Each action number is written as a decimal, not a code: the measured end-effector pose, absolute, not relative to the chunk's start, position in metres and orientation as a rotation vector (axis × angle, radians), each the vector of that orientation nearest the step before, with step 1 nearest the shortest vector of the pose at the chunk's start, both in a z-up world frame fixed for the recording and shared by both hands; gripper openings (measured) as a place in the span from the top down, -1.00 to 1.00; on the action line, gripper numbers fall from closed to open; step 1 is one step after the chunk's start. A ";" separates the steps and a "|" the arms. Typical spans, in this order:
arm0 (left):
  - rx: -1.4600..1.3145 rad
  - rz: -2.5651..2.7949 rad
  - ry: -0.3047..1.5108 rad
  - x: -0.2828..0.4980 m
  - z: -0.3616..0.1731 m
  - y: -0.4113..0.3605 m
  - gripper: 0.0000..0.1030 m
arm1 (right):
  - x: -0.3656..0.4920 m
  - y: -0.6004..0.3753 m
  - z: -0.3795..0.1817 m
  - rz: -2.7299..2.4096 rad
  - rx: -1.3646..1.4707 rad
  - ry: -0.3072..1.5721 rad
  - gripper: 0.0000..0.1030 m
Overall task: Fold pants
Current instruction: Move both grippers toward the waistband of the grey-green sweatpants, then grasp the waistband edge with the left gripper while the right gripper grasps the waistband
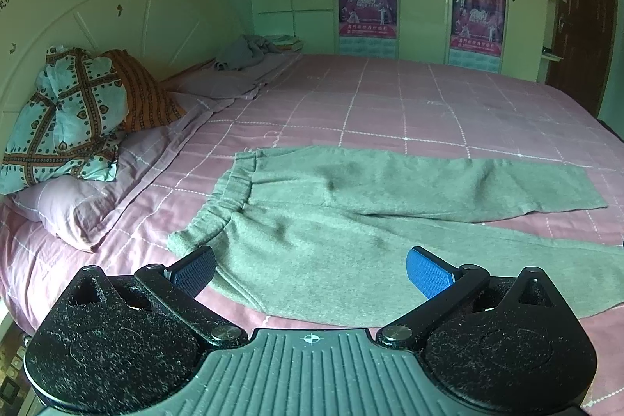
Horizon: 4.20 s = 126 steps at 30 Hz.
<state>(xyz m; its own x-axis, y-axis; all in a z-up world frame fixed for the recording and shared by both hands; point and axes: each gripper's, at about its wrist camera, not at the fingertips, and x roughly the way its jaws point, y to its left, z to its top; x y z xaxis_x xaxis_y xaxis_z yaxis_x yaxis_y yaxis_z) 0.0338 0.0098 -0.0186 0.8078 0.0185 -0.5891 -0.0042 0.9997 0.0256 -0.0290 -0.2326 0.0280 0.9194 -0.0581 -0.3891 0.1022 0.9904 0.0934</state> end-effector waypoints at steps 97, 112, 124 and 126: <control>0.039 0.121 0.978 0.448 -0.215 0.126 -0.46 | 0.443 -0.163 -0.139 0.307 -0.303 0.876 0.15; -0.052 0.077 0.889 0.347 -0.147 0.147 -0.11 | 0.238 -0.148 -0.057 0.488 -0.358 0.693 0.91; -0.032 0.076 1.055 0.245 -0.158 0.173 -0.41 | 0.123 -0.136 -0.126 0.439 -0.177 0.877 0.60; -0.096 0.074 1.069 0.227 -0.156 0.188 -0.41 | 0.118 -0.149 -0.116 0.412 -0.093 0.865 0.60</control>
<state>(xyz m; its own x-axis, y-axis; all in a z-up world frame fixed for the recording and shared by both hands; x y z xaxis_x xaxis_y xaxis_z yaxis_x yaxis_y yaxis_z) 0.2275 0.1875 -0.1558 0.4792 0.0143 -0.8776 -0.1070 0.9934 -0.0422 0.1179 -0.1492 -0.1162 0.5754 0.3135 -0.7554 -0.3882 0.9176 0.0852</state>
